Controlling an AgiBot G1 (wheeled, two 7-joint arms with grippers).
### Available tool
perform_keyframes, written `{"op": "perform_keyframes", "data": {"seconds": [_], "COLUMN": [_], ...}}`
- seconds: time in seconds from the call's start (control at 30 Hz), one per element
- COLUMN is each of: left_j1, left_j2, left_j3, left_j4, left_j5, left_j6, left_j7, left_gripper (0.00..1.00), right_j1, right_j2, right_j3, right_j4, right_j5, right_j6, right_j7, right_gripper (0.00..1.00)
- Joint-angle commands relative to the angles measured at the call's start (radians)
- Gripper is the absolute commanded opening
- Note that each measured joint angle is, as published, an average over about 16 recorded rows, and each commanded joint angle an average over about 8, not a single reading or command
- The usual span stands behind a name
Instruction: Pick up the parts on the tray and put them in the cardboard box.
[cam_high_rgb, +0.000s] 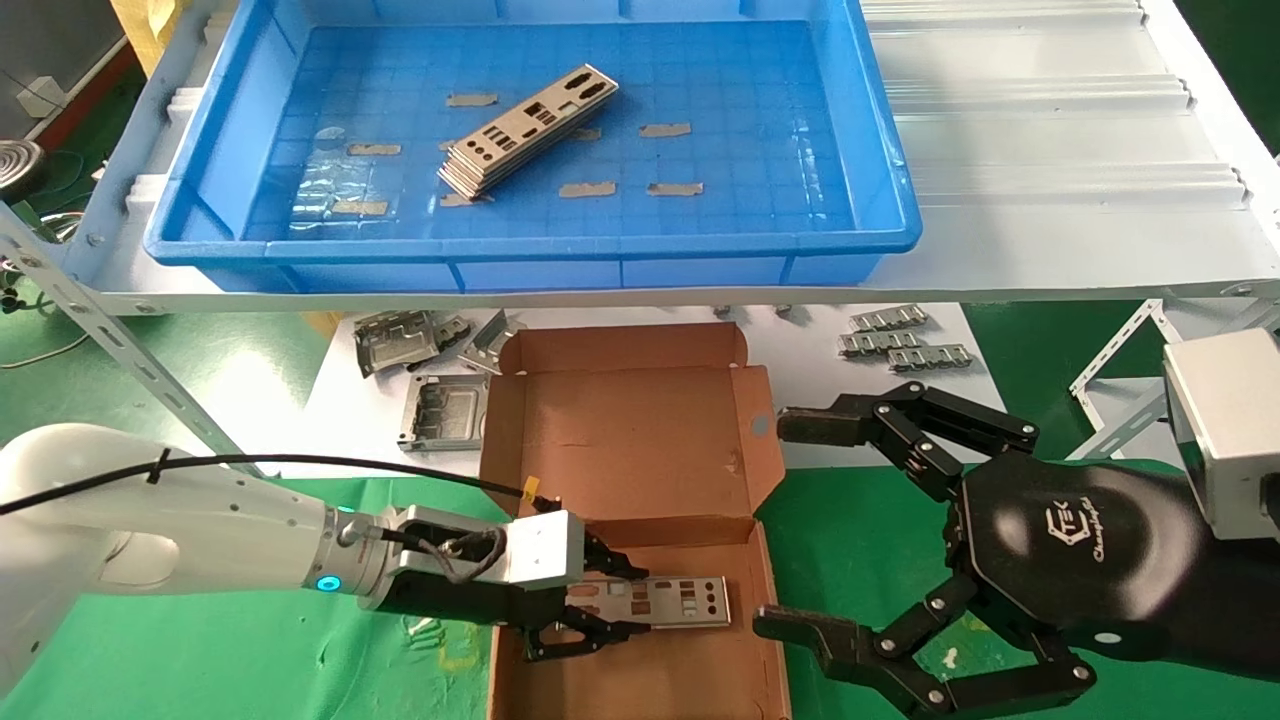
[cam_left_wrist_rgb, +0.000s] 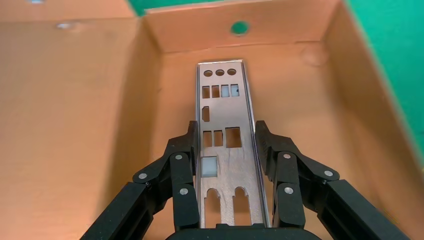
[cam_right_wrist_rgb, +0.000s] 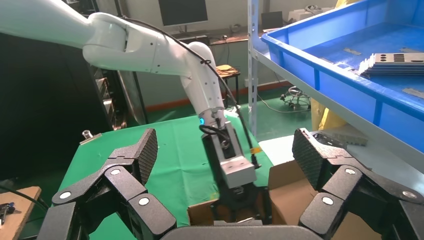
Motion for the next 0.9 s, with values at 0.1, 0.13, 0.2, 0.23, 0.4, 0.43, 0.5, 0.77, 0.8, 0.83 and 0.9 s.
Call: {"op": "perform_keyframes", "data": {"seconds": [0.1,0.13,0.2,0.23,0.4,0.43,0.5,0.77,0.8,0.83,0.9], "left_j1": [-0.007,-0.009,-0.013,-0.014,-0.018,-0.019,-0.02,-0.023,-0.023,-0.022,-0.021], "left_j2": [0.018,0.022,0.03,0.033,0.041,0.041,0.039,0.008,0.002,-0.004,-0.014], "left_j3": [0.0,0.001,0.002,0.001,-0.005,-0.006,-0.01,-0.045,-0.053,-0.061,-0.075], "left_j4": [0.039,0.047,0.063,0.07,0.101,0.106,0.115,0.151,0.155,0.159,0.167], "left_j5": [0.002,0.003,0.005,0.004,-0.01,-0.014,-0.024,-0.094,-0.11,-0.126,-0.154], "left_j6": [-0.008,-0.011,-0.017,-0.019,0.001,0.01,0.032,0.154,0.18,0.205,0.247], "left_j7": [0.013,0.012,0.007,0.003,-0.019,-0.021,-0.026,-0.05,-0.057,-0.066,-0.081], "left_gripper": [1.0,1.0,1.0,1.0,1.0,1.0,1.0,1.0,1.0,1.0,1.0], "right_j1": [0.0,0.0,0.0,0.0,0.0,0.0,0.0,0.0,0.0,0.0,0.0], "right_j2": [0.0,0.0,0.0,0.0,0.0,0.0,0.0,0.0,0.0,0.0,0.0], "right_j3": [0.0,0.0,0.0,0.0,0.0,0.0,0.0,0.0,0.0,0.0,0.0], "right_j4": [0.0,0.0,0.0,0.0,0.0,0.0,0.0,0.0,0.0,0.0,0.0], "right_j5": [0.0,0.0,0.0,0.0,0.0,0.0,0.0,0.0,0.0,0.0,0.0], "right_j6": [0.0,0.0,0.0,0.0,0.0,0.0,0.0,0.0,0.0,0.0,0.0], "right_j7": [0.0,0.0,0.0,0.0,0.0,0.0,0.0,0.0,0.0,0.0,0.0], "right_gripper": [1.0,1.0,1.0,1.0,1.0,1.0,1.0,1.0,1.0,1.0,1.0]}}
